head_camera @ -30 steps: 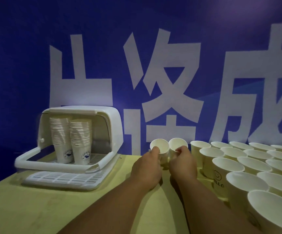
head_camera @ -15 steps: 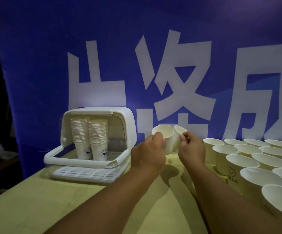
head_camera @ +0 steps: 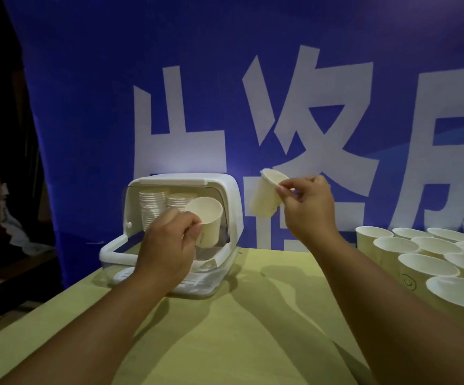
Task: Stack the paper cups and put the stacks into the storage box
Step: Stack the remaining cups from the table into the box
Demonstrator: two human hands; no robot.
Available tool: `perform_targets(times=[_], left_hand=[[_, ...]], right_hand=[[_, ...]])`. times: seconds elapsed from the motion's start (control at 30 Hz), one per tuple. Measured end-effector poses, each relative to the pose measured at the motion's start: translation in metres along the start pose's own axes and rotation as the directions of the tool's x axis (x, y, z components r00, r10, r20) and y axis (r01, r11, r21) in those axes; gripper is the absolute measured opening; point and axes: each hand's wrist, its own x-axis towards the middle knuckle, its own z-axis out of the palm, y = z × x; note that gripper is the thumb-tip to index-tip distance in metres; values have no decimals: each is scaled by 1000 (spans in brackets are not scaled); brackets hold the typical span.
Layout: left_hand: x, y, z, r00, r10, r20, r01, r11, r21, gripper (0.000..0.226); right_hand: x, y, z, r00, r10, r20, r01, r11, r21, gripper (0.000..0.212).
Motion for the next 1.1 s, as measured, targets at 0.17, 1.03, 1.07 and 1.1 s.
perform_targets(times=[0.17, 1.03, 1.07, 1.1], left_hand=[[1, -18, -5, 969, -187, 158, 189, 982, 4, 8], [-3, -33, -11, 841, -349, 415, 402, 914, -46, 54], [-4, -33, -10, 838, -348, 421, 403, 914, -45, 54], [-4, -33, -10, 840, -347, 417, 401, 915, -46, 53]], right_hand=[[-10, -27, 10, 991, -118, 67, 120, 992, -30, 22], [-65, -37, 62, 891, -245, 383, 347, 911, -224, 21], [-65, -38, 62, 876, -244, 417, 365, 899, -241, 21], [-65, -38, 61, 861, -238, 449, 380, 888, -260, 21]])
